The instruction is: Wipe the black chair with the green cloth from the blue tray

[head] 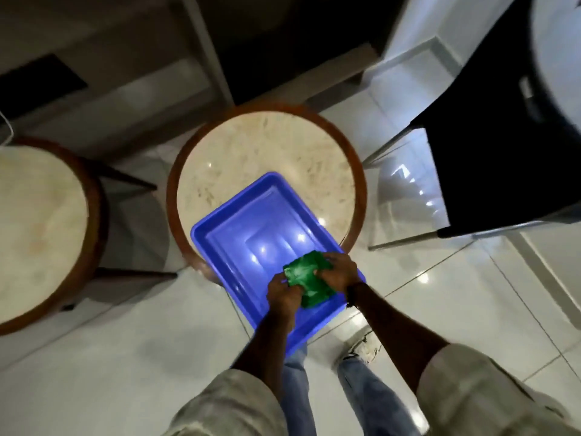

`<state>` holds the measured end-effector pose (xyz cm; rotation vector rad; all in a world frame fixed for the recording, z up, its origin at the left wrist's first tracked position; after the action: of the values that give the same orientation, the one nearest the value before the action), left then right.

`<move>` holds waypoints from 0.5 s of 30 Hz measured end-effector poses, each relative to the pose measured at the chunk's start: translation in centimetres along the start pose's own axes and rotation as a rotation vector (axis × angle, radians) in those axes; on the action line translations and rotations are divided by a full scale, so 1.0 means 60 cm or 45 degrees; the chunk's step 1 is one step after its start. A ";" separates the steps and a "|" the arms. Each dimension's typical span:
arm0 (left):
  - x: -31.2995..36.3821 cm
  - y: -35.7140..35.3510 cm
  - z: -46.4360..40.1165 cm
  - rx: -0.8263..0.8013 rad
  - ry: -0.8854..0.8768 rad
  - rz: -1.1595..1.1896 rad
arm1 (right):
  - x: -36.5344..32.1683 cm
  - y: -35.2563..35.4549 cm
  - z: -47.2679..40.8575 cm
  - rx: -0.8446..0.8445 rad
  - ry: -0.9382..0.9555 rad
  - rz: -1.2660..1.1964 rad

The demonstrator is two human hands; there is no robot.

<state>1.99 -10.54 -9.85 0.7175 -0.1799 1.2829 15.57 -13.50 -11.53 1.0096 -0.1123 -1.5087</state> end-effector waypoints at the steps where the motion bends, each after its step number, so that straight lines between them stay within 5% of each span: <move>1: -0.013 -0.005 -0.023 -0.028 0.053 0.020 | 0.002 -0.018 -0.014 0.000 0.037 0.066; 8: -0.061 -0.013 -0.082 -0.333 0.199 -0.230 | 0.038 -0.048 -0.065 0.057 -0.075 0.268; 11: -0.045 0.004 -0.093 -0.280 -0.190 -0.692 | 0.017 -0.012 -0.041 0.226 -0.108 0.144; 15: 0.055 0.024 -0.088 -0.320 -0.816 -1.234 | -0.114 0.091 0.011 0.414 -0.003 -0.615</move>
<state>0.28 -4.68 -11.70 0.8242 -0.4372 0.0806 18.36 -9.32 -4.30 1.3623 -0.1239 -1.9724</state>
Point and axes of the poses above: each hand's wrist, its own z-axis away from the middle knuckle, its own y-axis out of the back of the hand, x = y × z, the point moved 1 cm from there along -z, towards the middle knuckle, and after that the axes turned 14 degrees about x, right-handed, at the moved point
